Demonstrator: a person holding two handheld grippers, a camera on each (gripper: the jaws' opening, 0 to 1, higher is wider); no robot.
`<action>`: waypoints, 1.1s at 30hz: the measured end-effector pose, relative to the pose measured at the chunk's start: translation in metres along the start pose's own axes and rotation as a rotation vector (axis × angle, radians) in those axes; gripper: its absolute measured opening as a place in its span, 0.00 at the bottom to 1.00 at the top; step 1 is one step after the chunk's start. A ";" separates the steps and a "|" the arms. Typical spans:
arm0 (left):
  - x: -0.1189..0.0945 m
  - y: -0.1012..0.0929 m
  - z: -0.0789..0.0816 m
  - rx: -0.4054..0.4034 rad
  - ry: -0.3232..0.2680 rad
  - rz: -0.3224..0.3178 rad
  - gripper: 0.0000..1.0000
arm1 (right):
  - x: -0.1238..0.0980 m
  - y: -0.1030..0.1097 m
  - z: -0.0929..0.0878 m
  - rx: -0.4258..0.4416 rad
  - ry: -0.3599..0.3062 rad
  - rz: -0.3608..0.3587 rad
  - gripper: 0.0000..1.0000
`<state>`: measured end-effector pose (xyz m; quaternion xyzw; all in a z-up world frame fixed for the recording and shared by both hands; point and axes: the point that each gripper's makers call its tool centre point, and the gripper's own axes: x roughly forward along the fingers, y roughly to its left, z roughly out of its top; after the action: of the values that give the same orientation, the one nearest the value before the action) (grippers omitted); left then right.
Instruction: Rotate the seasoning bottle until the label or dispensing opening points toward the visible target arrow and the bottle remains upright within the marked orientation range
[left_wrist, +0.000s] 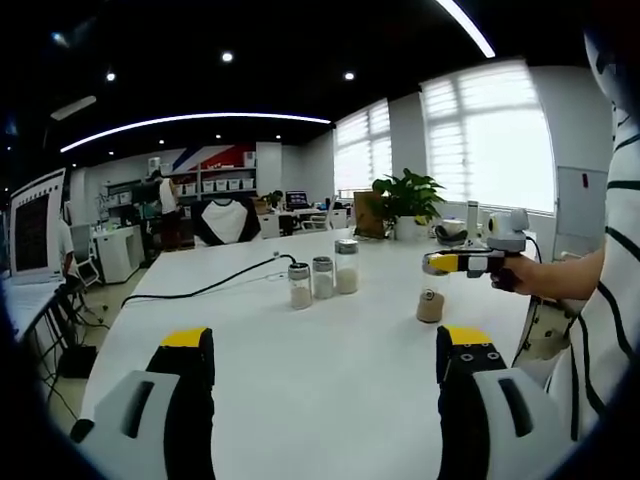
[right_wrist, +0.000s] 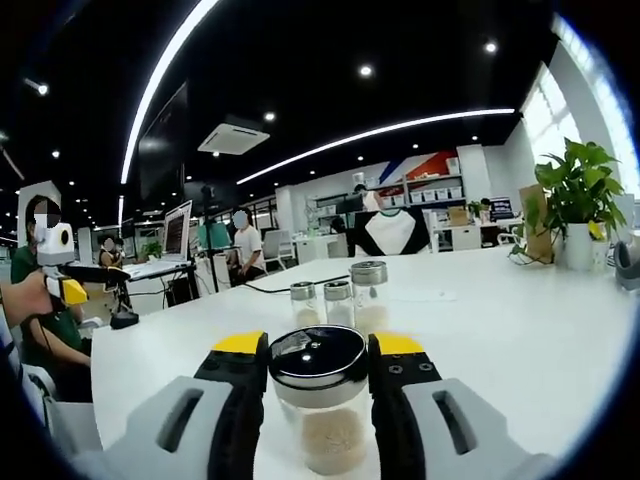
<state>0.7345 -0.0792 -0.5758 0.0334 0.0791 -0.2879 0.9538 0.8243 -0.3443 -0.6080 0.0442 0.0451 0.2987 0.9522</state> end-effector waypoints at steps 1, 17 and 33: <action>0.000 0.000 0.000 0.001 0.000 -0.001 0.97 | 0.000 0.000 0.000 -0.001 0.001 0.006 0.39; 0.002 -0.002 0.003 0.012 0.002 -0.013 0.97 | -0.001 0.007 0.001 -0.002 0.013 0.143 0.39; 0.002 -0.004 0.001 0.015 0.012 -0.010 0.97 | 0.000 0.013 0.001 -0.007 0.021 0.273 0.39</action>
<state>0.7339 -0.0834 -0.5752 0.0419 0.0826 -0.2931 0.9516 0.8166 -0.3335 -0.6055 0.0437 0.0476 0.4260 0.9024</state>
